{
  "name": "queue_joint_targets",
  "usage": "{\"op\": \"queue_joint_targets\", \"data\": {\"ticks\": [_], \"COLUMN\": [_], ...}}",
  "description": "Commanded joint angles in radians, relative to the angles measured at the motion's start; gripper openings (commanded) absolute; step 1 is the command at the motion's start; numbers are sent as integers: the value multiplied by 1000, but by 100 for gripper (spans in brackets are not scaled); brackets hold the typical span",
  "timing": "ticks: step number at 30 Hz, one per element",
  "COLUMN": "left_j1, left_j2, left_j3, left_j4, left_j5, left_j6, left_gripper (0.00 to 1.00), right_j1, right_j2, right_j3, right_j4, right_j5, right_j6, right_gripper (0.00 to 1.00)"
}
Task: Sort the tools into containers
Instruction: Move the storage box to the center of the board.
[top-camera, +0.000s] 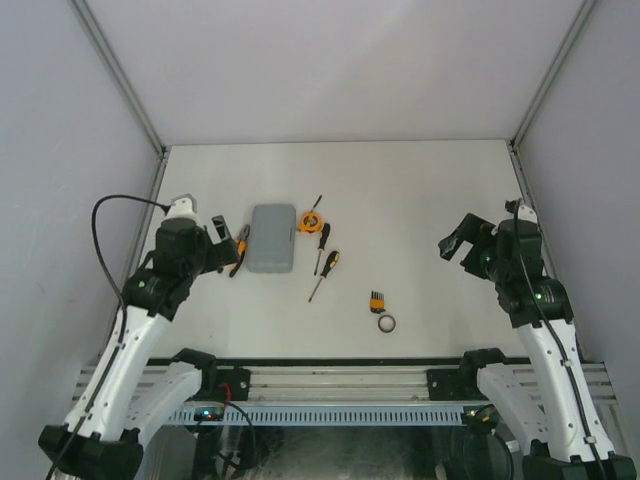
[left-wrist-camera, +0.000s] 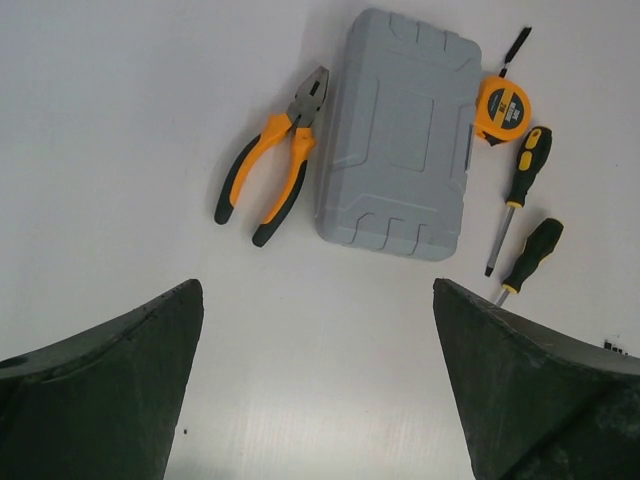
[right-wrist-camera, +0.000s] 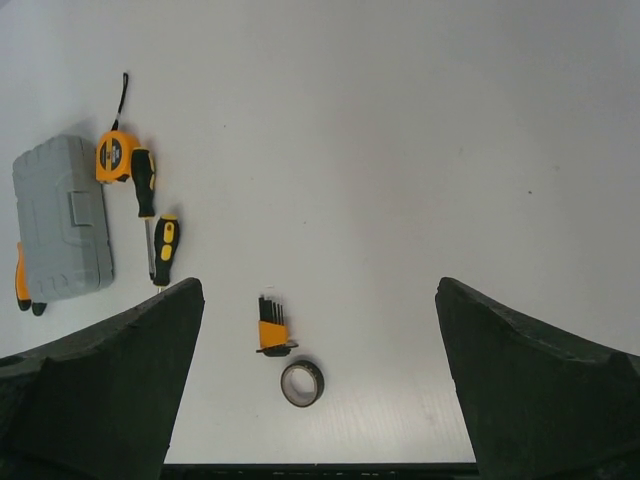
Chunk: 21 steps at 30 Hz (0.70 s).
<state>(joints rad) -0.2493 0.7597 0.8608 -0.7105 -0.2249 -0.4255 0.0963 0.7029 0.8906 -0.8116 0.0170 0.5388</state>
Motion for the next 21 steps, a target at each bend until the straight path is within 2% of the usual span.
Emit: {"op": "queue_joint_targets", "data": {"ticks": [1, 4, 8, 15, 19, 21], "left_j1": [7, 34, 121, 157, 215, 232], "left_j2": [120, 223, 358, 566, 666, 685], "left_j3": [71, 87, 114, 270, 316, 320], "left_j4": [85, 168, 260, 278, 344, 396], "left_j5": [77, 169, 307, 257, 374, 354], "left_j6": [15, 8, -73, -112, -145, -149], "left_gripper": [100, 100, 98, 99, 100, 100], "right_j1": [-23, -40, -58, -60, -62, -62], "right_j2": [10, 19, 56, 73, 61, 59], "right_j3": [-14, -45, -74, -112, -136, -145], "right_j4": [50, 97, 148, 204, 234, 244], "right_j5": [-74, -128, -219, -270, -283, -296], "right_j6": [3, 18, 31, 4, 14, 12], "right_gripper": [99, 99, 99, 99, 100, 100]}}
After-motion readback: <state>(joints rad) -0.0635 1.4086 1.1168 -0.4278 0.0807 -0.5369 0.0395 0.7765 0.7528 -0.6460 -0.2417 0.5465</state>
